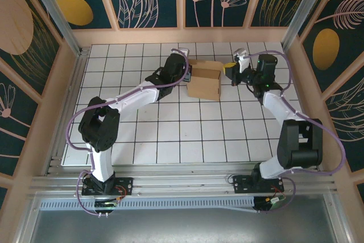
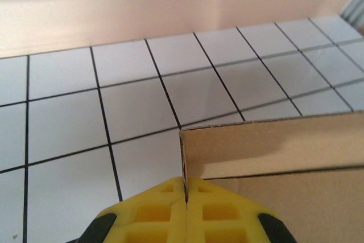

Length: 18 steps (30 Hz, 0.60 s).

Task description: Fold the paper box

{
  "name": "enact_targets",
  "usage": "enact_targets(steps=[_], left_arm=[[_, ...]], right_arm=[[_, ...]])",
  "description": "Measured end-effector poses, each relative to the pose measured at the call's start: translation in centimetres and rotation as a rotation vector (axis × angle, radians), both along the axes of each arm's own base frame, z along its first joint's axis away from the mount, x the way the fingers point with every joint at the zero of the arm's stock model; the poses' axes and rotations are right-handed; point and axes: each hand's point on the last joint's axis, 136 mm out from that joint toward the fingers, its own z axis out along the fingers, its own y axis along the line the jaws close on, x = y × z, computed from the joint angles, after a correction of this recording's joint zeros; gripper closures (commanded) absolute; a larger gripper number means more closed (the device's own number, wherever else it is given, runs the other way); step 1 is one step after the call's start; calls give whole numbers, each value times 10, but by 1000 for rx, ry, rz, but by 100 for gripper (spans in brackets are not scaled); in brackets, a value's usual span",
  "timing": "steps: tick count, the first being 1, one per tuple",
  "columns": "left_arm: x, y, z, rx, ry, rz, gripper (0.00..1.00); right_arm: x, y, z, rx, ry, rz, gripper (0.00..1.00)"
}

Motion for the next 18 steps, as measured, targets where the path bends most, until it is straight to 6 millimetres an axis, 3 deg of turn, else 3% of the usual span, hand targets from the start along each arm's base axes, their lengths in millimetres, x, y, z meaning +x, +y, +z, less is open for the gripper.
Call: enact_targets(steps=[6,18], left_arm=[[0,10,-1,-61,0,46,100],[-5,5,-6,-87,29,29,100]], right_arm=[[-16,16,-6,8,-41,-58,100],[-6,5,-8,1,-63,-148,100]])
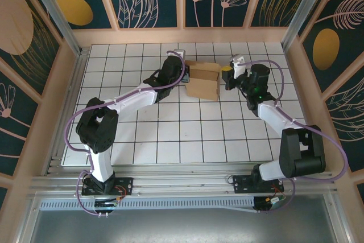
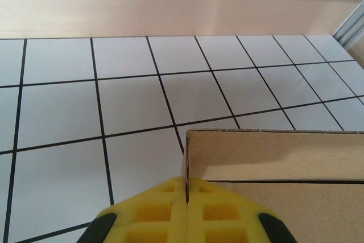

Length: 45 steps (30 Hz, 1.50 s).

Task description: Fold the paper box

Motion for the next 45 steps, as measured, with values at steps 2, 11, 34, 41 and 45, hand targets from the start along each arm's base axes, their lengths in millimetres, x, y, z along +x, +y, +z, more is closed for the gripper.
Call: enact_targets(steps=[2,11,34,41,45], left_arm=[[-1,0,-2,4,6,-1,100],[-4,1,-10,7,22,-8,100],[-5,2,-14,-24,3,-3,100],[-12,2,-14,-30,4,-27,100],[-16,1,-14,-46,2,-43,100]], right_arm=[[1,0,-3,-1,7,-1,100],[1,0,-5,-2,12,0,100],[-1,1,-7,2,-10,12,100],[-2,-1,-9,3,-12,12,100],[-5,-3,-10,5,-19,8,100]])
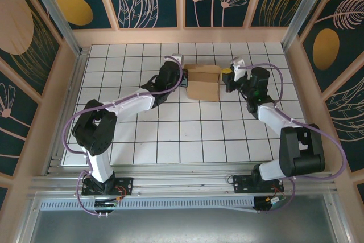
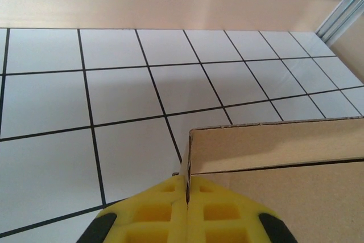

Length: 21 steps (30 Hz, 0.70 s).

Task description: Fold the paper box

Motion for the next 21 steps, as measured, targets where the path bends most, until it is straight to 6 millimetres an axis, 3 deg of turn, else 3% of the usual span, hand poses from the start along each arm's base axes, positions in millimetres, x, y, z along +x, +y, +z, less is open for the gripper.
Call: enact_targets(steps=[21], left_arm=[[-16,-18,1,-94,12,-32,100]], right_arm=[[10,-18,-16,257,296,-260,100]])
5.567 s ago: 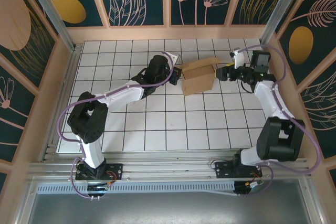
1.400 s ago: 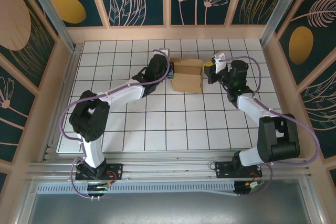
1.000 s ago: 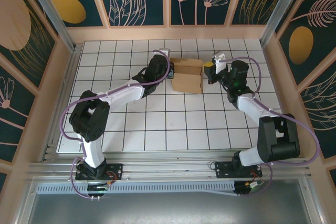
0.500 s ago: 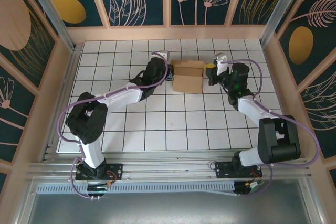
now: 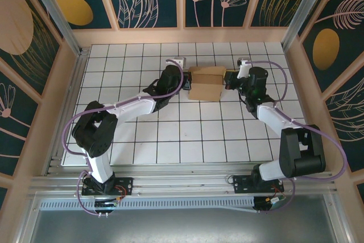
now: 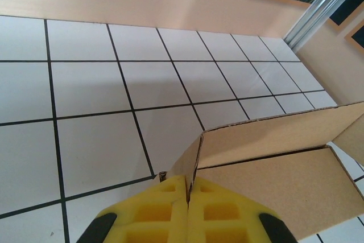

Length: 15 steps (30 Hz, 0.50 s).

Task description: Fold the paper box

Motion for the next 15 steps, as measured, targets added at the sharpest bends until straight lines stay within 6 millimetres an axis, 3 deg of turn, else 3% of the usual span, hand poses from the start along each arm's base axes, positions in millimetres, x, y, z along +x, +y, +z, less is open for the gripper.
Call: enact_targets(steps=[15], left_arm=[[-3,0,-2,-23,0,11,100]], right_arm=[[-17,4,-4,48,-14,-120,100]])
